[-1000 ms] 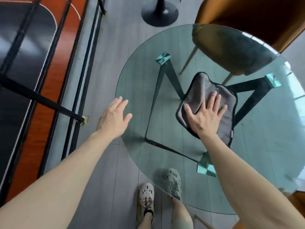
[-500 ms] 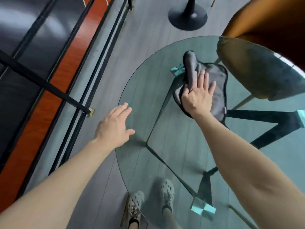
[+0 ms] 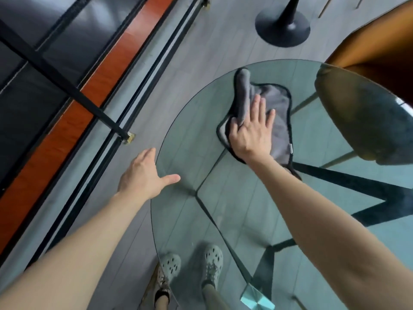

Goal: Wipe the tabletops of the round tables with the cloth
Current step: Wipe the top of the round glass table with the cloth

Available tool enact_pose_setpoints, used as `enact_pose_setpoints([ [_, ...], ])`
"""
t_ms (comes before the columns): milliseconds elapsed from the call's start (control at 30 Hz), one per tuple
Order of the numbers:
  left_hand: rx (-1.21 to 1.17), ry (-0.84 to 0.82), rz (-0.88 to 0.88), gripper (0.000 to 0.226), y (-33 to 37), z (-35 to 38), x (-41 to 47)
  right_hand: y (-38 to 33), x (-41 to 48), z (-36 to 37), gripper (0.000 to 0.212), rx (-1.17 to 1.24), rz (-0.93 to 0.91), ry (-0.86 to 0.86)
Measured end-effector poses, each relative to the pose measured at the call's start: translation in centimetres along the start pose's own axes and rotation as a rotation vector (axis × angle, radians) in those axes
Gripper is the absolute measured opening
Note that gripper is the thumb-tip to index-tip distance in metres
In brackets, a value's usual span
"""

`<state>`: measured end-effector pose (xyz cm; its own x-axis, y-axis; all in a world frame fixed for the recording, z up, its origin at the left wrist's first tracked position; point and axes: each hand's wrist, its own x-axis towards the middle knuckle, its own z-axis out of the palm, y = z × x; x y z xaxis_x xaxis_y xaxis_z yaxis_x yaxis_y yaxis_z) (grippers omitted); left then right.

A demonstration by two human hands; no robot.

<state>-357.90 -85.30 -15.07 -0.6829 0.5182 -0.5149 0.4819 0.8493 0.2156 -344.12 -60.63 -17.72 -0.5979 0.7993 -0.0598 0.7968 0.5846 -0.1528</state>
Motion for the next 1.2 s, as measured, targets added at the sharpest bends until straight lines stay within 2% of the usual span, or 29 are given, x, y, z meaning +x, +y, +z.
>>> enact_pose_setpoints([
  [67, -0.012, -0.002, -0.022, 0.126, 0.1, 0.1, -0.4, -3.3, -4.6, 1.4, 0.076, -0.04, -0.466, -0.07],
  [133, -0.02, 0.012, -0.045, 0.124, 0.2, 0.0, -0.6, -4.1, -4.8, 1.7, 0.071, -0.068, -0.733, -0.109],
  [167, -0.015, 0.01, -0.054, 0.124, 0.3, -0.1, -0.7, -3.7, -2.7, 1.7, 0.071, -0.074, -0.73, -0.105],
  [200, -0.005, 0.005, -0.065, 0.124, 0.4, -0.1, -0.8, -3.3, 0.1, 1.6, 0.071, -0.075, -0.634, -0.088],
  [300, -0.016, -0.002, -0.087, 0.124, 0.4, 0.2, -1.1, -2.7, 7.5, 0.4, 0.075, -0.03, -0.142, -0.044],
  [333, -0.025, 0.002, -0.098, 0.125, 0.2, 0.2, -1.1, -3.5, 8.1, 0.5, 0.078, -0.001, -0.068, -0.018],
  [367, -0.033, 0.008, -0.108, 0.126, 0.0, 0.2, -1.0, -4.9, 7.2, 0.6, 0.08, 0.01, -0.079, -0.01],
  [400, -0.038, 0.012, -0.113, 0.128, -0.1, 0.1, -1.0, -6.6, 5.3, 0.9, 0.081, 0.002, -0.183, -0.014],
  [500, -0.047, 0.036, -0.119, 0.115, -0.1, 0.1, -1.0, -9.2, -3.4, 2.7, 0.076, -0.037, -0.736, -0.116],
  [567, -0.047, 0.052, -0.117, 0.111, 0.0, 0.0, -0.9, -8.7, -3.8, 2.8, 0.072, -0.048, -0.873, -0.133],
  [600, -0.044, 0.052, -0.117, 0.117, 0.0, 0.0, -0.9, -8.0, -2.2, 2.8, 0.073, -0.047, -0.836, -0.115],
  [733, -0.054, 0.027, -0.128, 0.127, 0.0, 0.1, -1.3, -3.2, 6.2, 1.7, 0.08, 0.002, -0.299, -0.024],
  [767, -0.055, 0.025, -0.128, 0.128, 0.2, 0.1, -1.4, -2.6, 7.1, 1.3, 0.081, 0.025, -0.233, -0.017],
  [833, -0.065, 0.039, -0.124, 0.129, 0.2, -0.1, -1.4, -3.3, 6.7, 1.2, 0.085, 0.102, -0.261, -0.009],
  [900, -0.081, 0.06, -0.117, 0.128, 0.2, 0.0, -1.3, -4.6, 4.4, 1.3, 0.087, 0.142, -0.403, -0.025],
  [1000, -0.093, 0.105, -0.108, 0.125, -0.1, 0.6, -1.5, -6.9, -3.2, 2.2, 0.074, 0.032, -0.577, -0.066],
  [1100, -0.085, 0.128, -0.085, 0.12, -0.2, 0.6, -1.6, -6.3, -9.8, 2.6, 0.075, -0.004, -0.657, -0.119],
  [1133, -0.074, 0.132, -0.079, 0.119, 0.0, 0.5, -1.7, -5.4, -9.3, 2.4, 0.075, -0.012, -0.641, -0.117],
  [1200, -0.017, 0.168, -0.033, 0.111, 0.3, 0.2, -1.8, -3.9, -5.2, 1.9, 0.076, -0.023, -0.453, -0.066],
])
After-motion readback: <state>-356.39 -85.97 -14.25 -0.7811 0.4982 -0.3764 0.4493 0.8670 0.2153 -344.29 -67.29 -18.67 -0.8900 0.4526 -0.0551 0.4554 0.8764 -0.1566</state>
